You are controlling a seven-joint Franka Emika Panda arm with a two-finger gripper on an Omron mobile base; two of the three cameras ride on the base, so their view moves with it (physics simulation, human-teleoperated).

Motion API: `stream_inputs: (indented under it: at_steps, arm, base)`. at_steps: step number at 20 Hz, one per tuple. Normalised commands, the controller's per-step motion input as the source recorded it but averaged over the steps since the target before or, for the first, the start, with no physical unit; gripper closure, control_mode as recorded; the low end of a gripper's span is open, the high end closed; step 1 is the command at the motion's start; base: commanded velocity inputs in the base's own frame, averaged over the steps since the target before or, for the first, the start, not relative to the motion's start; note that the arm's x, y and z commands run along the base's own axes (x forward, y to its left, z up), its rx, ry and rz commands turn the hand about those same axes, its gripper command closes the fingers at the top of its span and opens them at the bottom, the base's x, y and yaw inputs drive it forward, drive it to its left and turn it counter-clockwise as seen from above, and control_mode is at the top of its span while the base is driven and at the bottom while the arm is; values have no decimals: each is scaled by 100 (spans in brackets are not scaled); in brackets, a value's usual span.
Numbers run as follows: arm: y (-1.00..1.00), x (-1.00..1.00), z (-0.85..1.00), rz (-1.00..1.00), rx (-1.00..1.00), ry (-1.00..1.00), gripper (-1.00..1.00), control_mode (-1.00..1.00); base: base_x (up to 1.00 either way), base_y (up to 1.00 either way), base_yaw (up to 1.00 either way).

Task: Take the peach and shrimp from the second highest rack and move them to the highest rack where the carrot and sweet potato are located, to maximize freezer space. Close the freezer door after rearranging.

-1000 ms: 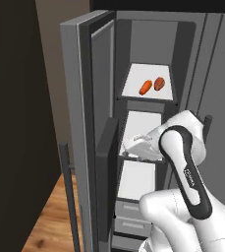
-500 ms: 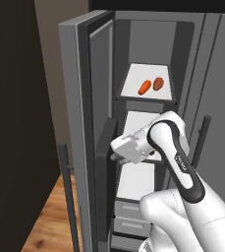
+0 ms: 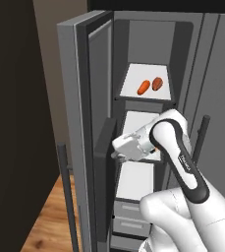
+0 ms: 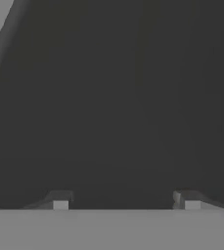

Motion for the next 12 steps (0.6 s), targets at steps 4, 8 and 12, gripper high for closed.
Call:
stream_inputs:
  at_steps: [4, 8, 12]
  arm:
    - [-70, 0, 4, -29, -23, -2, -100, -100]
    - [-62, 4, 3, -25, -25, -5, -100, -100]
    - [-60, 24, -2, -13, -32, -1, -100, -100]
  base:
    - [0, 0, 0]
    - [0, 0, 0]
    - [0, 0, 0]
